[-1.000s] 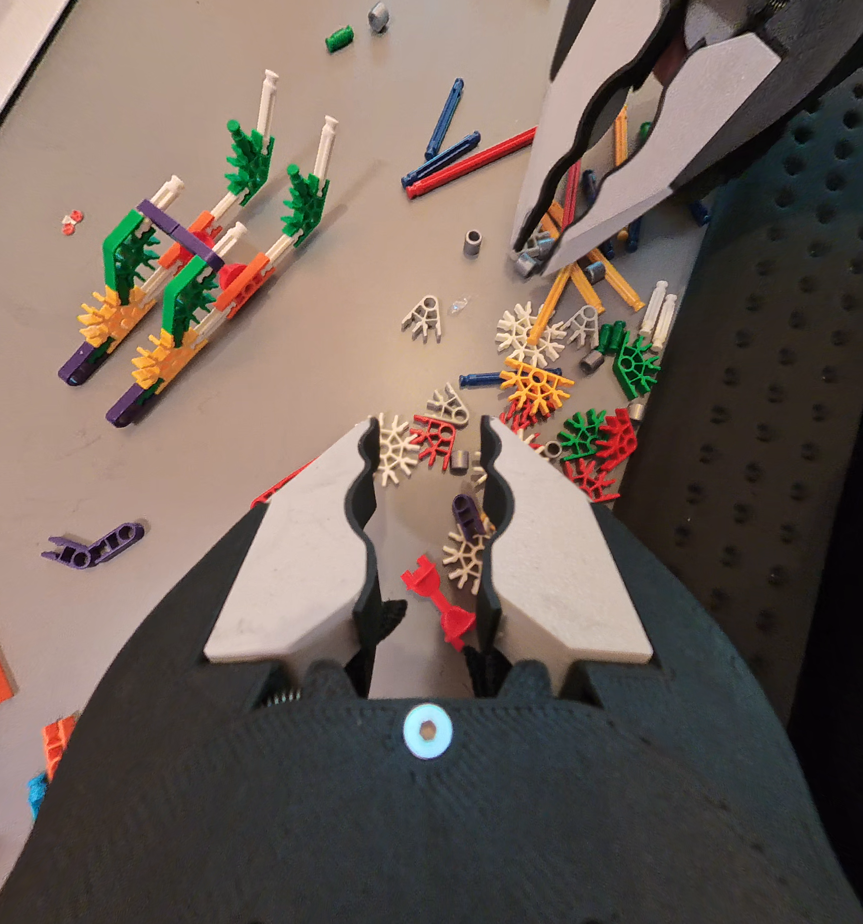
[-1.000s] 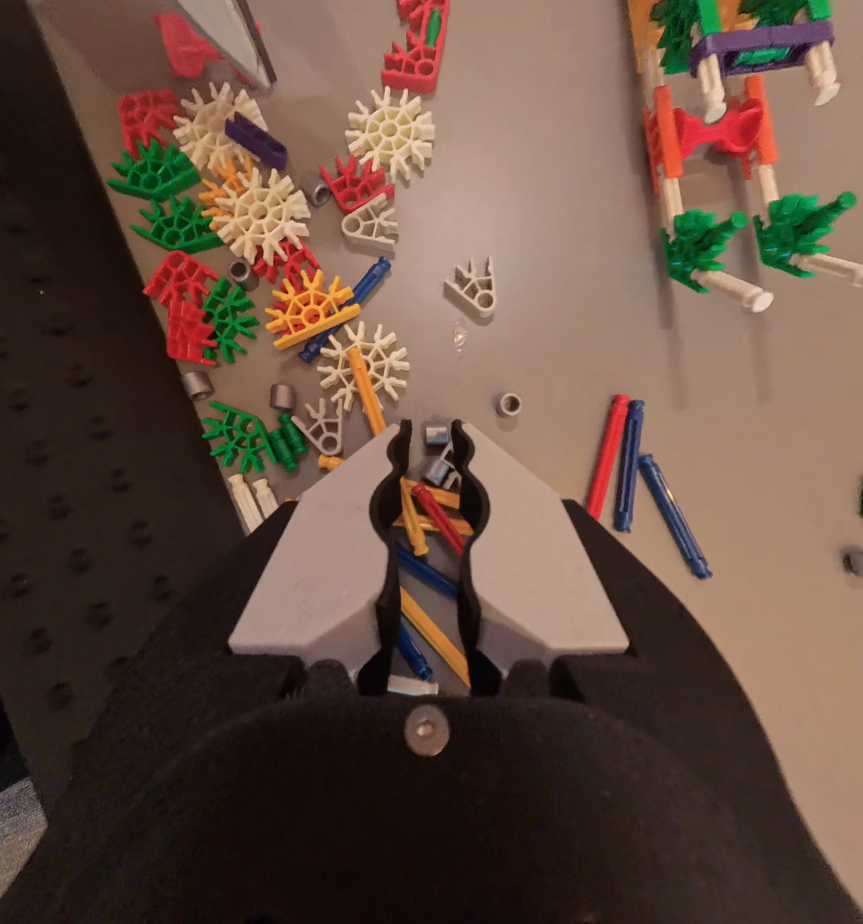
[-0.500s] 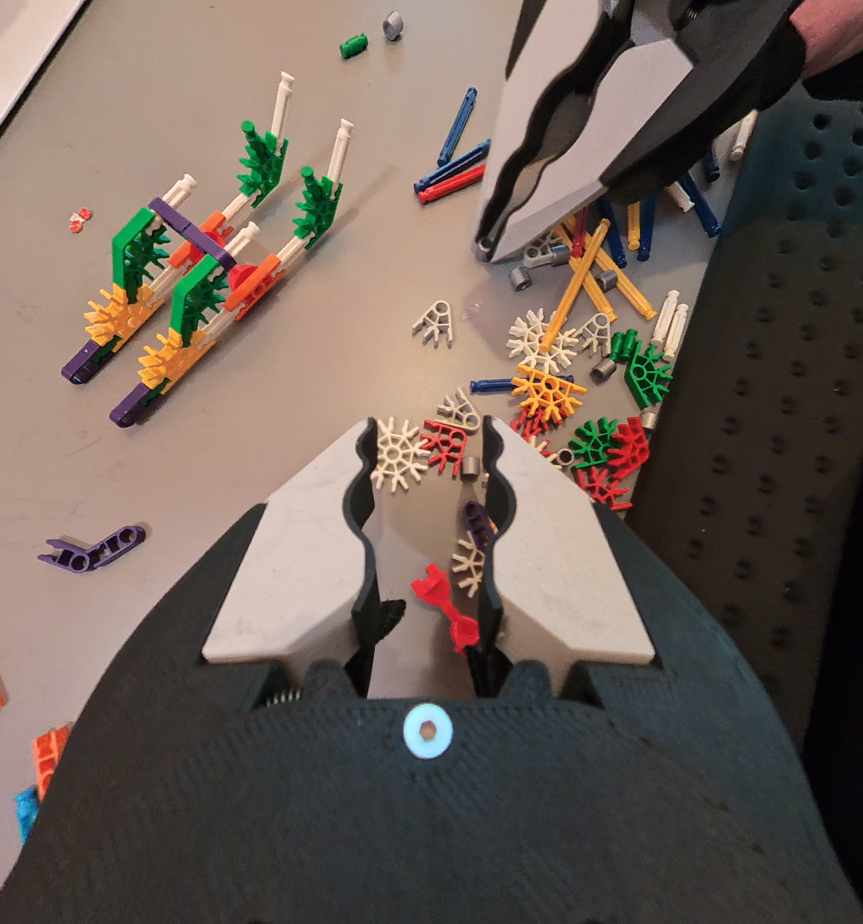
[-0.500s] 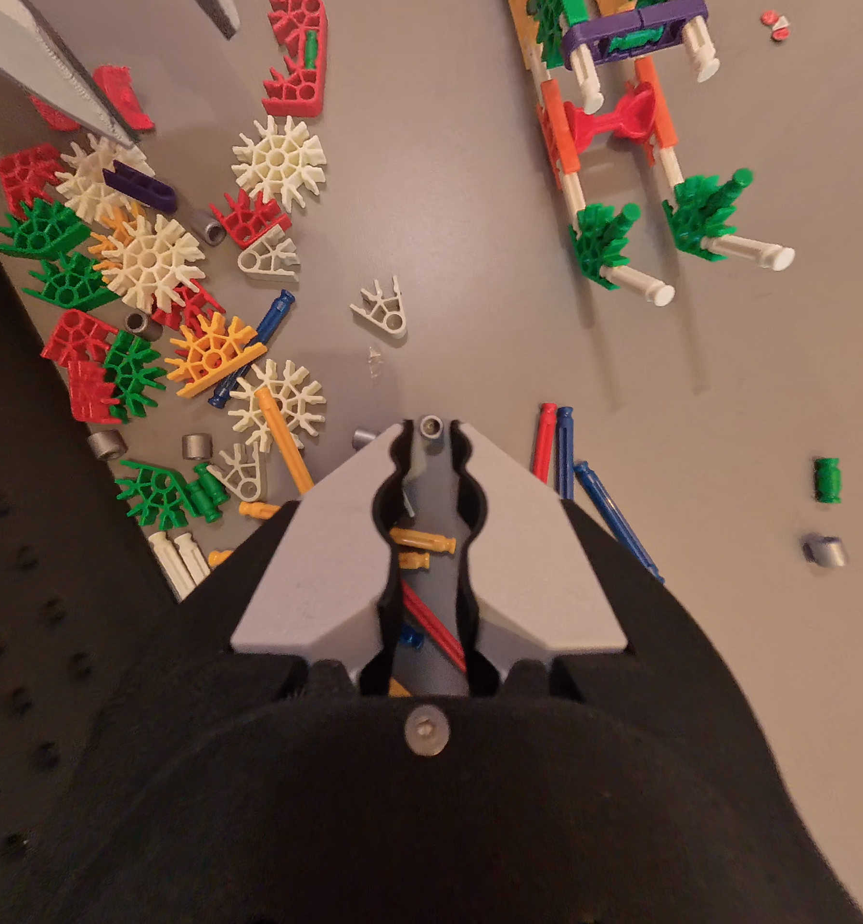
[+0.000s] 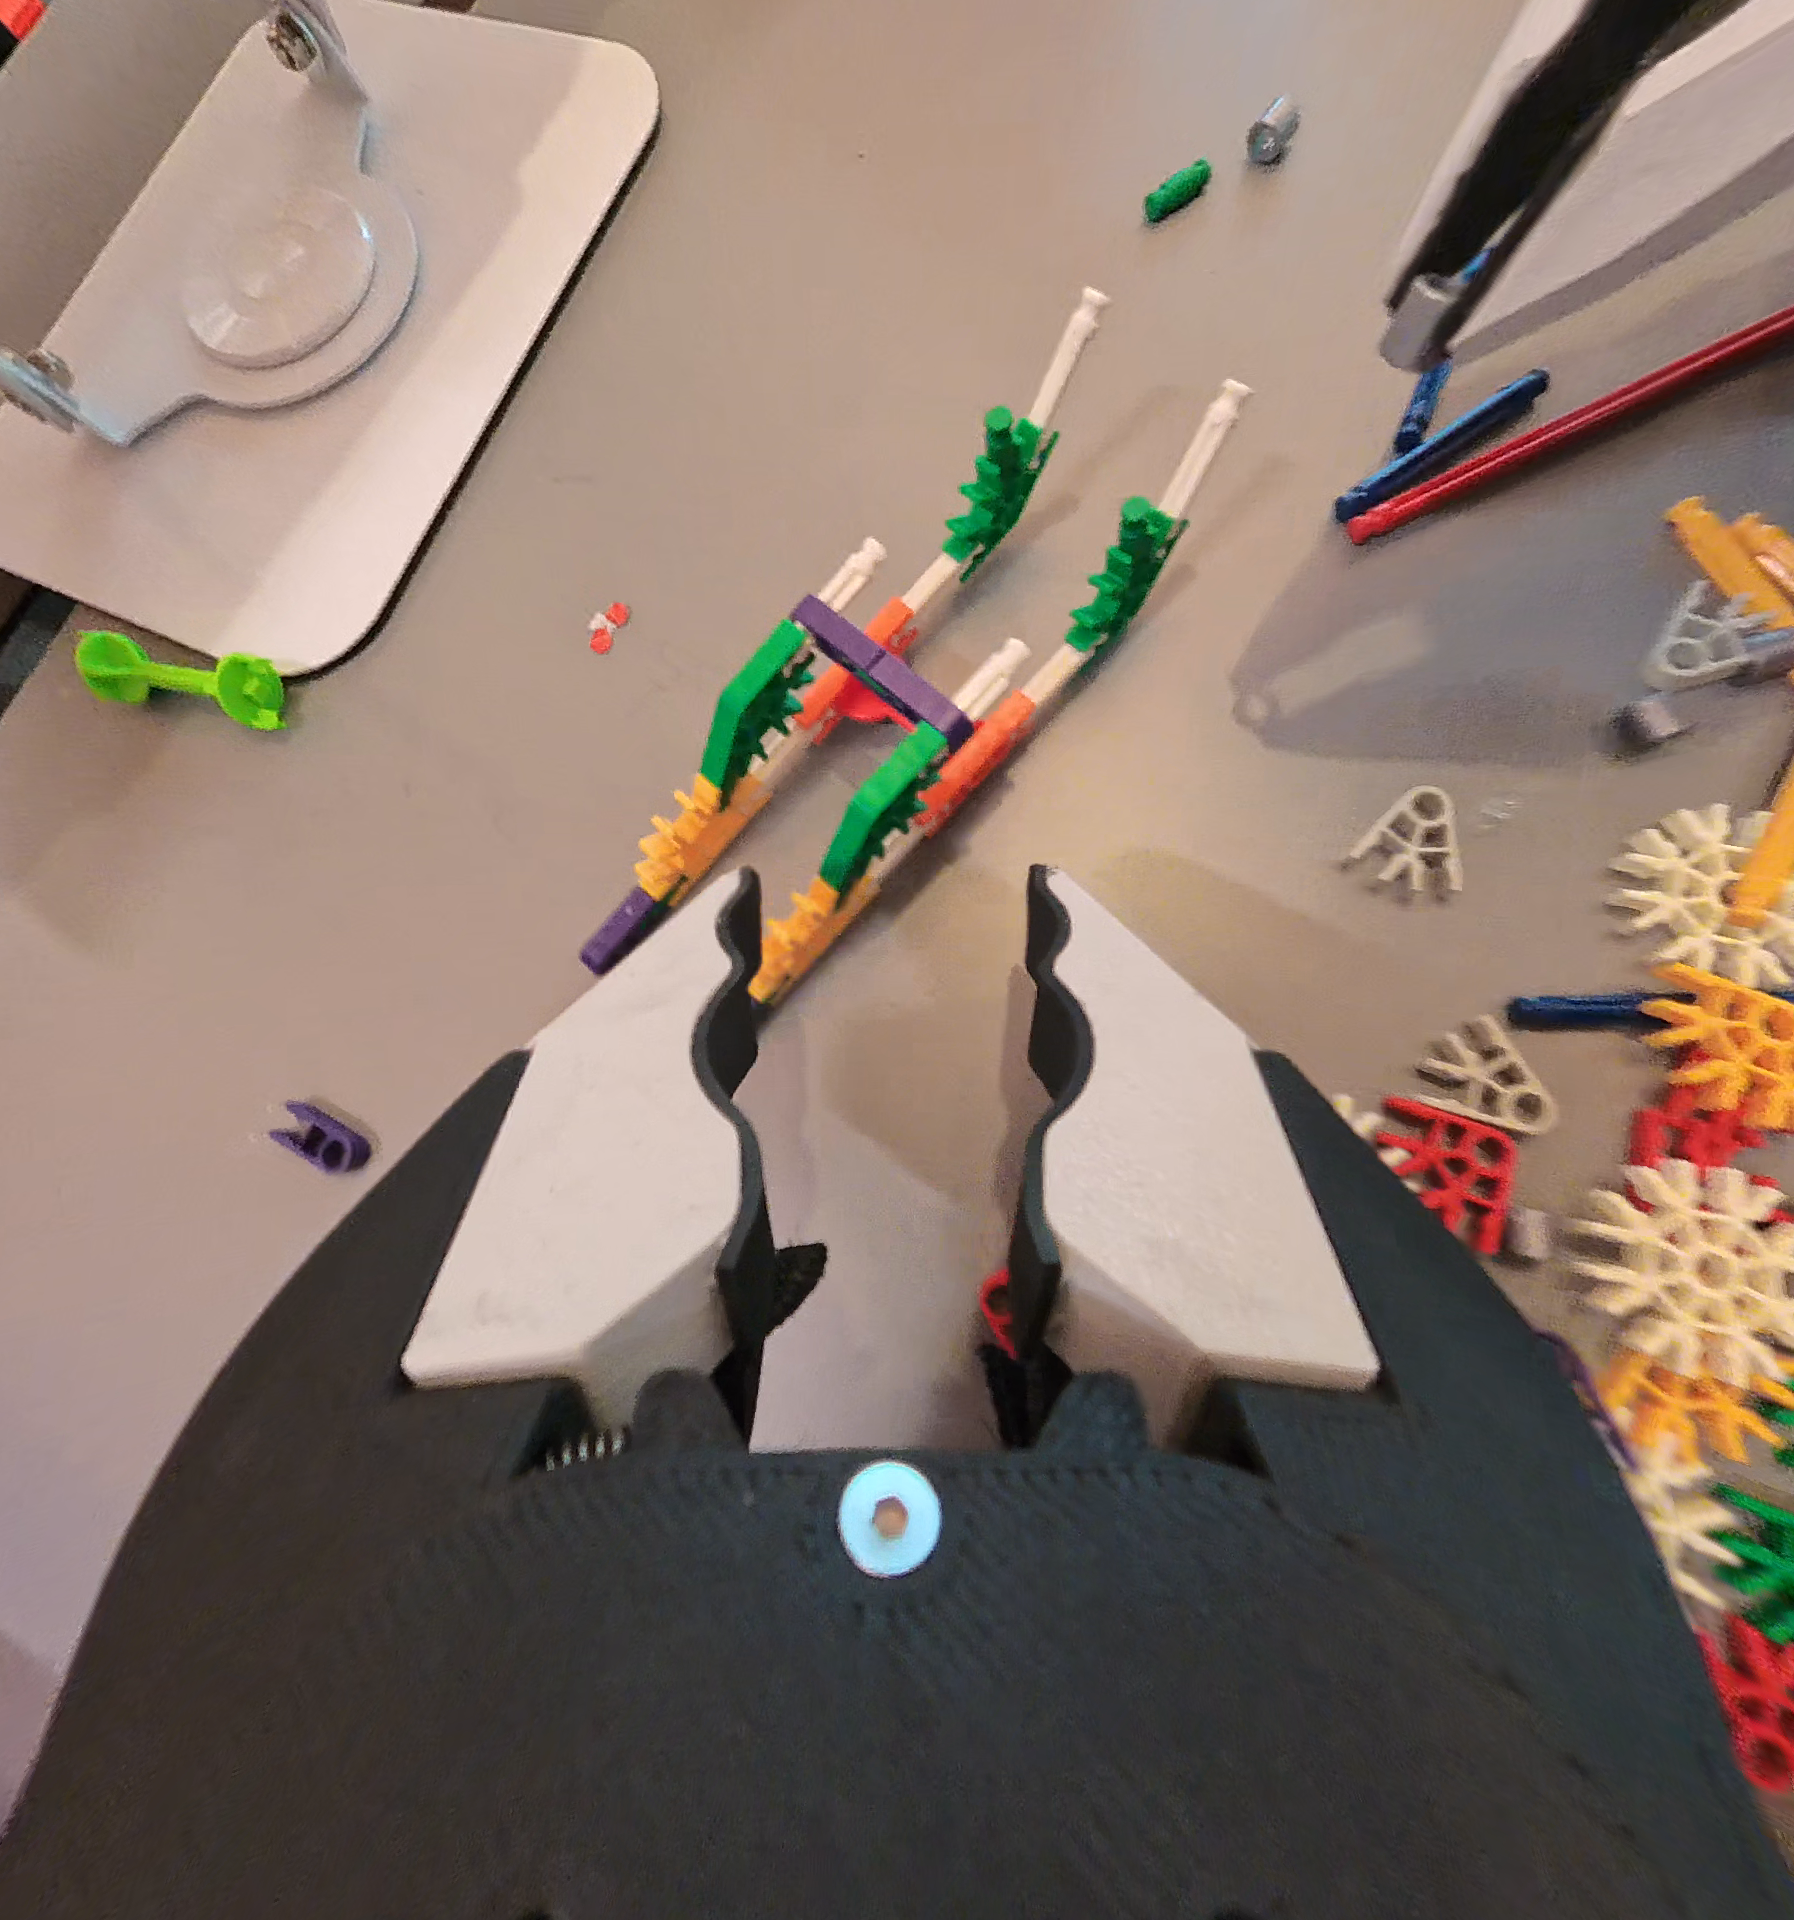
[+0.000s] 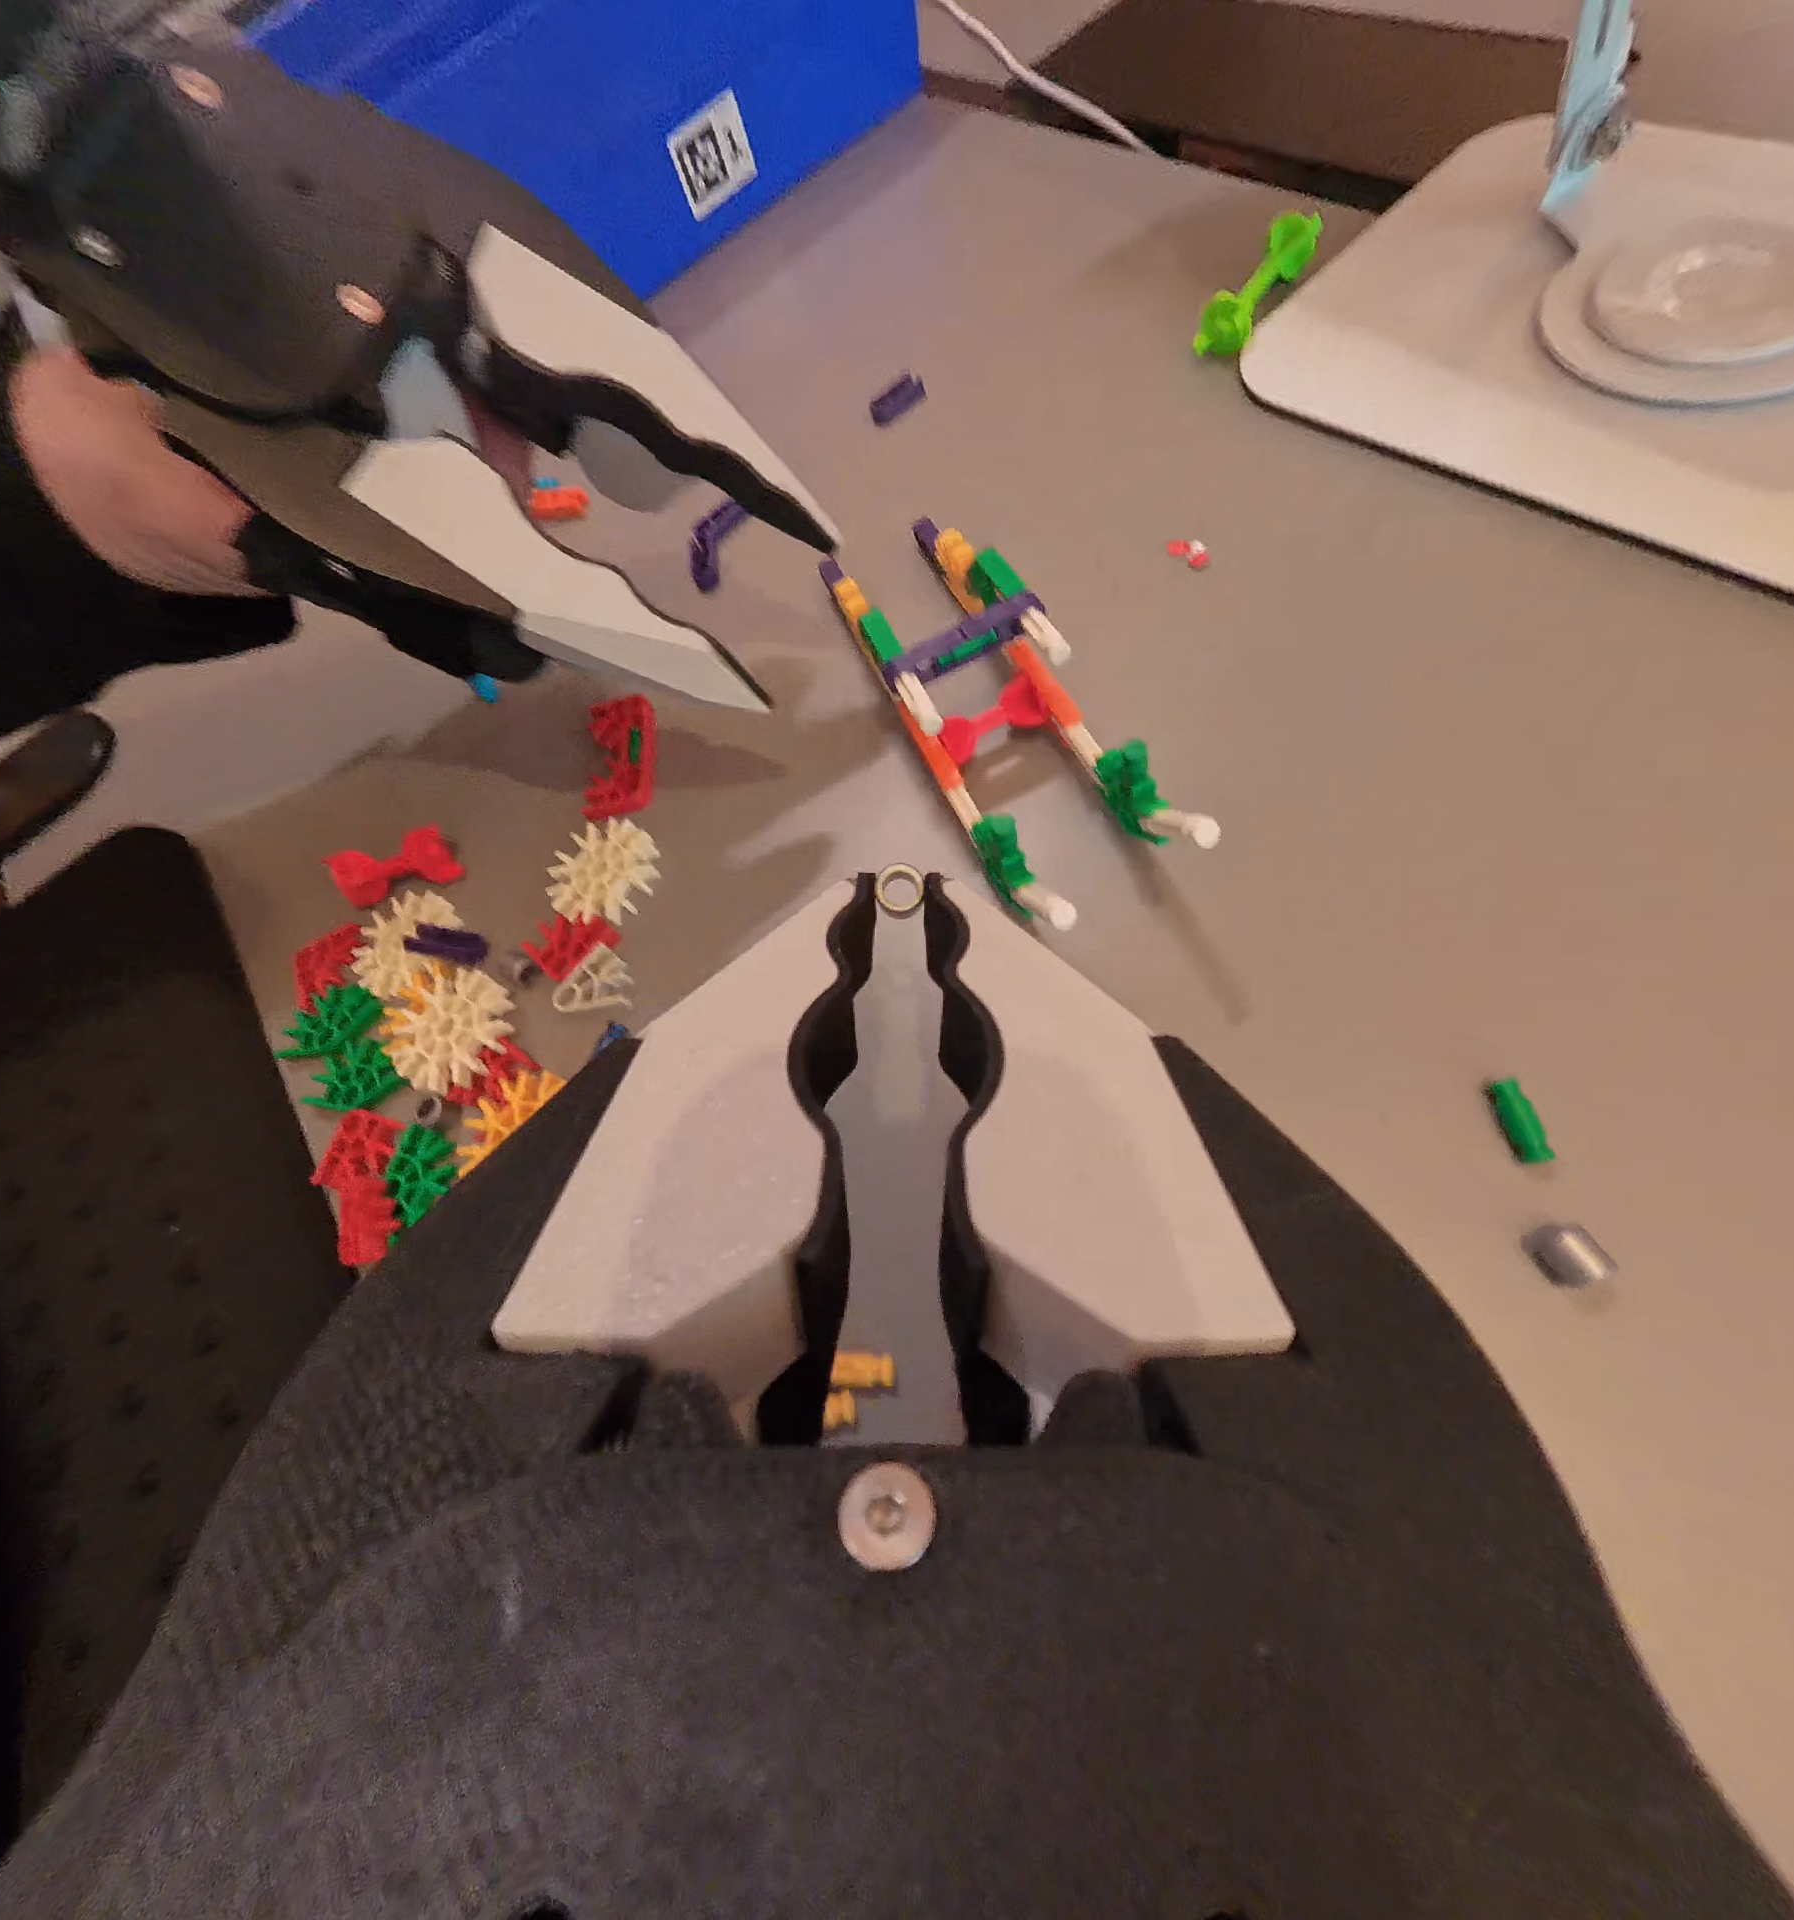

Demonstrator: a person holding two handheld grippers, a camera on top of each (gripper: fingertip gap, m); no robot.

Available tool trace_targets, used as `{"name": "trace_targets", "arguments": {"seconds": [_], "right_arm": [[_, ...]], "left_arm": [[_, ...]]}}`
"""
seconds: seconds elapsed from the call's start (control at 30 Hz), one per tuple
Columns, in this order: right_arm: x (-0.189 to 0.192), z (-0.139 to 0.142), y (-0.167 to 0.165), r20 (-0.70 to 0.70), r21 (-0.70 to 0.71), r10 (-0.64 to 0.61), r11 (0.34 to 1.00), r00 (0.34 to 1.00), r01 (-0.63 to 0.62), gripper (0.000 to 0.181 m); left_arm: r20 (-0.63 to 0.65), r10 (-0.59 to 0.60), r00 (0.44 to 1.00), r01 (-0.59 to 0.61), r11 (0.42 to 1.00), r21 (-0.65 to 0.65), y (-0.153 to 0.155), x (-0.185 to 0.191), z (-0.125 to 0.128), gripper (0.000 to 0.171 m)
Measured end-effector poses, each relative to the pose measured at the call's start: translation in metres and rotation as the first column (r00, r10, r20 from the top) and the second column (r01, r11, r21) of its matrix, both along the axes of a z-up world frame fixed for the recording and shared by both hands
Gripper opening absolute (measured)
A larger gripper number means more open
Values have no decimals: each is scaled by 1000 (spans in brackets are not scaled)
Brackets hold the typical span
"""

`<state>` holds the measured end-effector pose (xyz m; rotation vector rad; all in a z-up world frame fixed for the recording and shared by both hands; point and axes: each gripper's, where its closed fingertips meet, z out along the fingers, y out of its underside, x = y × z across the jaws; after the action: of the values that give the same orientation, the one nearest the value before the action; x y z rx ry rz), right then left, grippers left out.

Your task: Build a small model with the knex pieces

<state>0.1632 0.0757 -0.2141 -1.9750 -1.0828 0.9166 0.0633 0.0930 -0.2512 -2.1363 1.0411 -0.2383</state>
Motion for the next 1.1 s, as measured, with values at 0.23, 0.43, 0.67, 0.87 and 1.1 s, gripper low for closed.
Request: {"name": "trace_targets", "arguments": {"seconds": [0.23, 0.43, 0.67, 0.87, 1.1], "right_arm": [[-31, 5, 12, -172, -152, -70, 987, 983, 44, 7], [-34, -9, 18, -236, -323, -164, 943, 958, 82, 7], [-25, -11, 28, -334, -510, -271, 857, 903, 69, 6], [-18, -14, 28, -378, -656, -298, 755, 877, -26, 6], [-15, 0, 26, -474, -692, -320, 712, 820, -122, 6]], "left_arm": [[-61, -132, 989, 132, 991, -4, 14, 15, -14, 18], [-6, -161, 987, 161, 987, 25, 10, 29, -13, 4], [38, -168, 985, 161, 975, 153, -7, 48, -5, 3], [-5, -176, 984, 172, 950, 261, -11, 55, 6, 3], [-54, -195, 979, 201, 920, 336, -12, 61, 16, 3]]}}
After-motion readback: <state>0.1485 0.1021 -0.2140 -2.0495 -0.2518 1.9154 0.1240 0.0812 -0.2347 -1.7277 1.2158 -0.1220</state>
